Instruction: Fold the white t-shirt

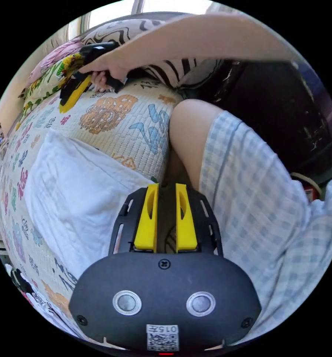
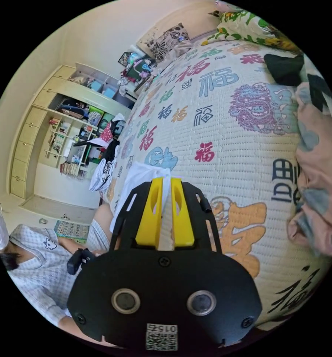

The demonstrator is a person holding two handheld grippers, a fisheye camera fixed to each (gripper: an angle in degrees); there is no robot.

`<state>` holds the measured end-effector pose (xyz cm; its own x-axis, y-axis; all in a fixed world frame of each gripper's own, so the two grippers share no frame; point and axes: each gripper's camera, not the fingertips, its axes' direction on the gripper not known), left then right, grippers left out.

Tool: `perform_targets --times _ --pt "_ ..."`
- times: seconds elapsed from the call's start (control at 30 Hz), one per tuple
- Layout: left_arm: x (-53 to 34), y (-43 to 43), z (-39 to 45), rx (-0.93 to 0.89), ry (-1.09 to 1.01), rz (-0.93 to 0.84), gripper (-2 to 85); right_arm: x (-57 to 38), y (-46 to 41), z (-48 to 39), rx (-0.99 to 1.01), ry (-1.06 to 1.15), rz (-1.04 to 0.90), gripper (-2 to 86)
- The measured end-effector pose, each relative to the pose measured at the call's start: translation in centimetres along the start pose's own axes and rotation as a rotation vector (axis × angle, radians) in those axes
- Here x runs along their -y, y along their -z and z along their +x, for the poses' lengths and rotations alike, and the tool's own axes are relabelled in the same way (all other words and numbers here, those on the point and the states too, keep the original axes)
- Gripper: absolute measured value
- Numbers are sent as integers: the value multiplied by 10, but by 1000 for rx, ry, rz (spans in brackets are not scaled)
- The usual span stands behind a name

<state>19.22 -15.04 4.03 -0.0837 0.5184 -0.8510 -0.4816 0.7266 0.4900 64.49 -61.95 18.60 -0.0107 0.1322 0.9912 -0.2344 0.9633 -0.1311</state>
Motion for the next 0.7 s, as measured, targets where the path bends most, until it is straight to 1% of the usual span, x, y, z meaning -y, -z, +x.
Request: perform_targets --times 0.03,0.1,0.17,0.2,0.27,0.3,0.4,0.5,0.6,0.7 --pt "1 8 -4 -23 13 31 76 -7 -1 -5 -1 -6 -8 57" --pt "1 40 -30 -51 113 148 76 -18 -9 -13 -8 -10 -58 63" --pt "-1 57 -57 6 212 188 76 -29 -23 -20 -26 -22 -134 67" --pt "-3 61 -76 71 269 177 77 -38 -33 -24 -53 -18 -180 66" --pt "-6 58 -103 134 354 128 79 -50 -45 -28 -126 -11 -234 49" --pt "-6 51 -117 119 389 98 81 -57 -45 -29 -156 -10 -207 31" --pt "1 30 -135 85 404 20 83 -67 -29 -24 -144 -56 -156 7" --pt "15 19 -138 114 388 4 83 -79 -6 -17 -156 -84 -111 2" --pt "29 16 -142 151 385 -20 84 -93 11 -14 -136 -118 -44 16" --pt "44 25 -151 160 374 -63 85 -107 17 -26 -203 -108 -80 69"
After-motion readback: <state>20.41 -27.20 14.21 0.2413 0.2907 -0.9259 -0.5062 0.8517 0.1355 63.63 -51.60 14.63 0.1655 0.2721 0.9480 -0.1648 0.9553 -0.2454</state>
